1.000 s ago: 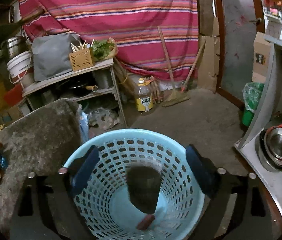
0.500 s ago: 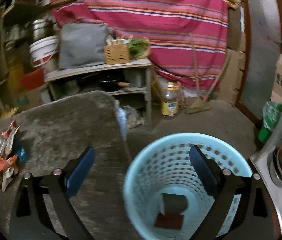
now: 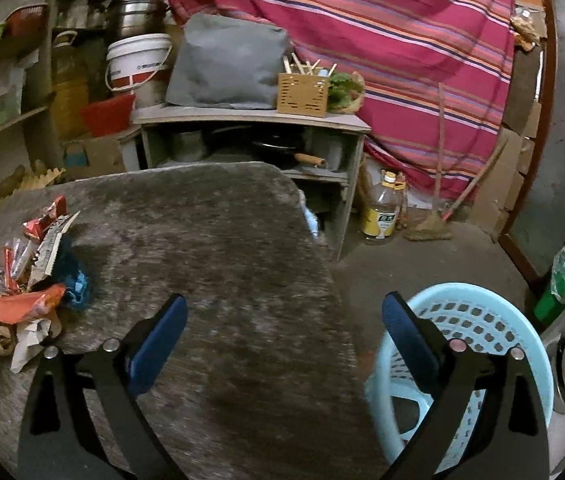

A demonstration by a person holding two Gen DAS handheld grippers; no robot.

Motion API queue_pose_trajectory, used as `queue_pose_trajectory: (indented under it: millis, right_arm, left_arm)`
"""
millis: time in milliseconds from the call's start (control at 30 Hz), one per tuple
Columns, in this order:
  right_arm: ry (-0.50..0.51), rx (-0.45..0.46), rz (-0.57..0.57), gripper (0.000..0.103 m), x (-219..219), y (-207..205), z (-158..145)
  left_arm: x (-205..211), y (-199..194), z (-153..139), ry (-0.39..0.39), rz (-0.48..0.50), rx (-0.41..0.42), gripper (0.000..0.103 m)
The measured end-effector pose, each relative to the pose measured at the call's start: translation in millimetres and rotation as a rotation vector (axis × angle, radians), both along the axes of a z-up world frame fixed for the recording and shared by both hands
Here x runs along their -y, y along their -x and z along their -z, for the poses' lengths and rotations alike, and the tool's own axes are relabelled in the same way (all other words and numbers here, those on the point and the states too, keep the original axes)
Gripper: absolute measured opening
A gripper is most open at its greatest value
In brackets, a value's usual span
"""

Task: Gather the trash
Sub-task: 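Move both tools back over the remaining trash on the table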

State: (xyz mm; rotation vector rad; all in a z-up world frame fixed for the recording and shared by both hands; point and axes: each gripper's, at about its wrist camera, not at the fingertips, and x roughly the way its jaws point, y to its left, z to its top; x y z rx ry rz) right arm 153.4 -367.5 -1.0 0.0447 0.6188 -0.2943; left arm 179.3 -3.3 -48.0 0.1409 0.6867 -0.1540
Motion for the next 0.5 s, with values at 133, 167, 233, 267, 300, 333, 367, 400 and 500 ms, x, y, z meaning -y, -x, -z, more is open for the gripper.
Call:
queue_pose_trajectory:
  millis: [133,167,233,267,300,333,367,400,500]
  right_arm:
    - [-0.002,-0.011,-0.014,0.096,-10.5,-8.8,2.7]
    - [-0.001,-0.014,-0.02,0.096,-13.6,-10.9,3.1]
    - [0.002,-0.017,-0.026,0.096,-17.6,-13.5,4.3]
    - [0.005,-0.019,-0.029,0.096,-20.3,-15.2,4.6]
    - [0.007,-0.021,-0.031,0.096,-22.1,-16.6,5.2]
    - [0.007,-0.022,-0.033,0.096,-24.1,-18.1,5.5]
    - [0.006,-0.024,-0.037,0.096,-26.4,-20.1,6.0]
    - [0.007,-0.025,-0.04,0.096,-28.5,-21.2,6.4]
    - [0.017,-0.031,-0.051,0.096,-34.4,-25.1,7.5]
  left_arm:
    - [-2.3,-1.2,-2.3,0.066,0.036,-0.019,0.098]
    - [-2.2,-1.2,-2.6,0.074,0.042,-0.022,0.098]
    - [0.9,0.5,-1.4,0.072,0.061,-0.025,0.098]
    - [2.2,2.1,-0.9,0.065,0.067,-0.021,0.098]
    - [2.8,2.9,-0.9,0.066,0.07,-0.019,0.098]
    - [3.5,2.7,-1.6,0.067,0.073,-0.019,0.098]
    - [3.6,2.5,-1.4,0.065,0.075,-0.022,0.098]
    - [3.7,1.9,-1.3,0.067,0.082,-0.023,0.098]
    - [5.0,1.8,-2.6,0.075,0.097,-0.031,0.098]
